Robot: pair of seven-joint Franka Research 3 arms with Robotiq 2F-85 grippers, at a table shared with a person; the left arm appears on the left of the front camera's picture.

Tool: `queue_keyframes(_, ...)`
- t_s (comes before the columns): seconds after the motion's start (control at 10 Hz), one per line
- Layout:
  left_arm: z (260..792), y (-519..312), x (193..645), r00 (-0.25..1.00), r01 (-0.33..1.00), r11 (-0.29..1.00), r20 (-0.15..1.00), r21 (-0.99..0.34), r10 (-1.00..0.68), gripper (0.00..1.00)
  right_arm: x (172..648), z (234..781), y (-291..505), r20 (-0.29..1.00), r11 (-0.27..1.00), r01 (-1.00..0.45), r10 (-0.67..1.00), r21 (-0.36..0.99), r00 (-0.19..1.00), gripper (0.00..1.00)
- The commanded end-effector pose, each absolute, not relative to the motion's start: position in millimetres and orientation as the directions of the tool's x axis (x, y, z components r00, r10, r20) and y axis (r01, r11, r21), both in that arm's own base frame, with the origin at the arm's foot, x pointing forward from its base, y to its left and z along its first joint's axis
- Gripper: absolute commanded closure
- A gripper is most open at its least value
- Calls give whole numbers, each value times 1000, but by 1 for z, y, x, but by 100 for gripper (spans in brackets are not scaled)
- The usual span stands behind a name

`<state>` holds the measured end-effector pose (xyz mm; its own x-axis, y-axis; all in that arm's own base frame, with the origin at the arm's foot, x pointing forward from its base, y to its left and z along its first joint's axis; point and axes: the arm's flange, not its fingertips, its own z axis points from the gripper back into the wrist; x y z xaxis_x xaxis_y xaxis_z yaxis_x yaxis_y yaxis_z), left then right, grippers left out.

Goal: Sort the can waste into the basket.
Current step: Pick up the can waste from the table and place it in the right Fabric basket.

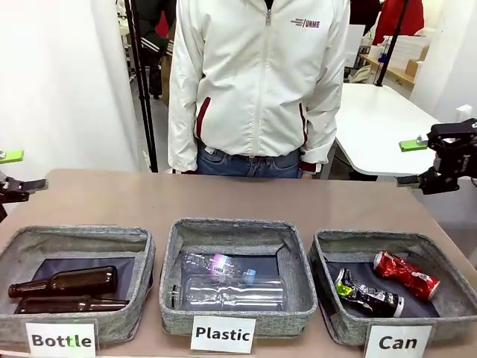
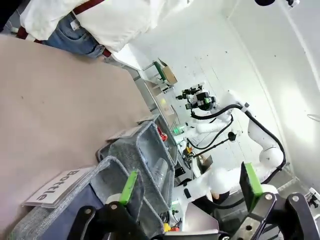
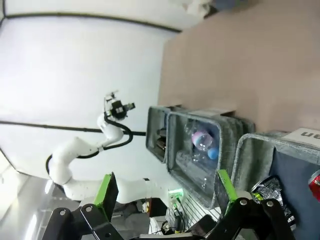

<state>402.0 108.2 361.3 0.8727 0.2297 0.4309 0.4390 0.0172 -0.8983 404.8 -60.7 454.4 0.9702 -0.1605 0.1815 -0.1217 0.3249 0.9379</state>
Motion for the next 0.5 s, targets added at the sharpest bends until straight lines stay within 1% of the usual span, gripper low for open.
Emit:
queue_keyframes(0.0, 369, 100, 402, 869, 454, 21, 448, -891, 210, 0, 408, 447, -19, 171, 321, -129, -107, 938, 979, 0)
queue_keyframes(0.4, 369, 100, 402, 869, 454, 21, 448, -891, 210, 0, 408, 447, -19, 171, 321, -129, -107, 938, 979, 0)
